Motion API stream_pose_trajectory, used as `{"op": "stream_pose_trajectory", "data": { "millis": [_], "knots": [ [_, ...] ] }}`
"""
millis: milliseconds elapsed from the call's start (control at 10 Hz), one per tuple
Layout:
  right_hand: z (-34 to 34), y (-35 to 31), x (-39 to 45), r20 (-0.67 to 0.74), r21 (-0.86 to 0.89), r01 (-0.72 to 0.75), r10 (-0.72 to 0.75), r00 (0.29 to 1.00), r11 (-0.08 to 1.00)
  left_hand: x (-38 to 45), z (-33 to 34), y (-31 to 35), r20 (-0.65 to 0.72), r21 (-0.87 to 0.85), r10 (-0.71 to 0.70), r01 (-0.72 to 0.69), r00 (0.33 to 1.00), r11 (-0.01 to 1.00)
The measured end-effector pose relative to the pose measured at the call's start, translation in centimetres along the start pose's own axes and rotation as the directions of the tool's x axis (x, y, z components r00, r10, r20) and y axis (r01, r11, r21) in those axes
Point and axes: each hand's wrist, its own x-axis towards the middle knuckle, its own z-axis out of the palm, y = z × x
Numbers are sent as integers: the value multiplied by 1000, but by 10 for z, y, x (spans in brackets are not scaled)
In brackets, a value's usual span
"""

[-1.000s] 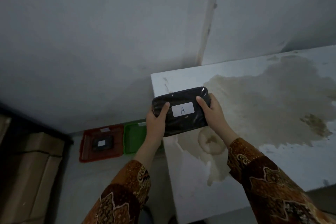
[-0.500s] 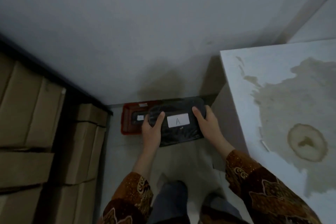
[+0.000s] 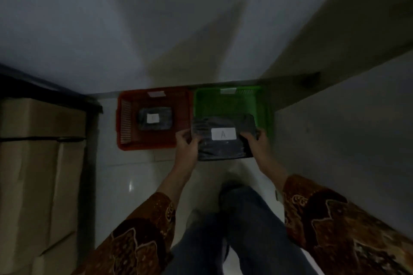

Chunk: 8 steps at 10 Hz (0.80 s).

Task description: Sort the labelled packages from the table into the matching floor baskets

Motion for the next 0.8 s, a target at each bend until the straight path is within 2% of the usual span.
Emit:
{"op": "stream_pose_trajectory", "data": {
  "millis": [100,200,400,600,700,800],
  "knots": [
    [9,40,97,-87,-100,38,-46,995,994,80,41,-45,-5,137,148,-146,989,980],
    [17,71,181,-121,-201,42,-67,990,979,158,76,-85,17,222,218,-216,976,951],
    [25,111,283,-64,-212,49,-64,996,976,256,114,-132,140,210,206,-233,968,950],
    [20,112,280,53,-226,83,-73,996,971,258,108,-134,271,382,59,-164,961,909],
    [16,98,238,75,-281,57,-38,996,958,219,87,-110,308,481,13,-168,951,861],
    [17,74,179,115,-356,37,4,993,934,165,53,-77,299,615,24,-211,954,759]
  ]
}}
